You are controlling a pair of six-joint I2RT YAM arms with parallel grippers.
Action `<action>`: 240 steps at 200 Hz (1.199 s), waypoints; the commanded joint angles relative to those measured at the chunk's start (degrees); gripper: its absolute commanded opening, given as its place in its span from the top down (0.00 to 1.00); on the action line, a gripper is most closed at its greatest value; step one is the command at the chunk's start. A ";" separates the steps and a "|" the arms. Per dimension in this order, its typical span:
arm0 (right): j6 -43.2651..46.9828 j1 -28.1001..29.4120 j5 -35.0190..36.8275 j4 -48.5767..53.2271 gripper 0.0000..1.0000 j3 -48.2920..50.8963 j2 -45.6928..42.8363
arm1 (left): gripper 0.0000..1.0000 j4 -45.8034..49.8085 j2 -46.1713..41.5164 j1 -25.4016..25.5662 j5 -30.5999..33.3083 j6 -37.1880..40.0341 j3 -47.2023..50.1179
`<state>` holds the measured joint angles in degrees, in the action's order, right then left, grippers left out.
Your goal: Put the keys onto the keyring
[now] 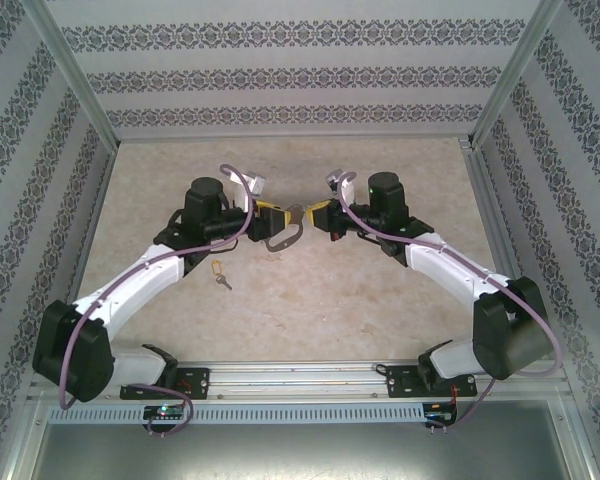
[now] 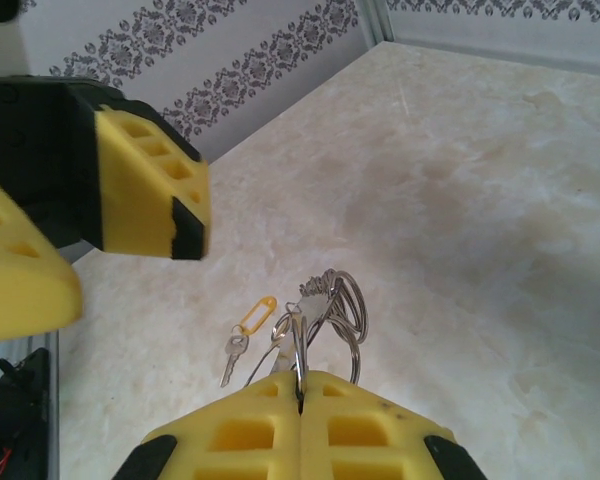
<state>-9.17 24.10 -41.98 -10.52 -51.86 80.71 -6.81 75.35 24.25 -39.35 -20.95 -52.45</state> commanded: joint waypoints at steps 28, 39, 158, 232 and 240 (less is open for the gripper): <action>1.69 -0.49 -4.80 1.17 1.00 0.71 -1.44 | 0.65 -6.73 6.33 -0.52 -8.24 -0.10 -3.80; 1.71 -0.45 -5.33 1.69 1.00 0.45 -1.49 | 0.65 -8.59 7.50 -0.52 -9.88 -1.07 -4.14; 1.35 0.36 -8.38 2.43 1.00 -0.57 -0.81 | 0.59 -13.72 10.45 0.52 -13.27 -3.75 -3.63; 1.69 0.17 -7.81 3.02 1.00 -0.74 -1.30 | 0.63 -15.16 11.72 1.77 -16.67 -4.02 -3.48; 1.76 0.13 -7.79 3.06 1.00 -0.77 -1.25 | 0.65 -15.16 11.68 1.85 -16.80 -3.85 -3.29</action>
<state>-8.56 24.14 -48.10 -6.15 -51.31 80.71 -18.92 87.13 25.17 -53.45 -24.51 -55.11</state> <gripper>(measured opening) 0.053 0.369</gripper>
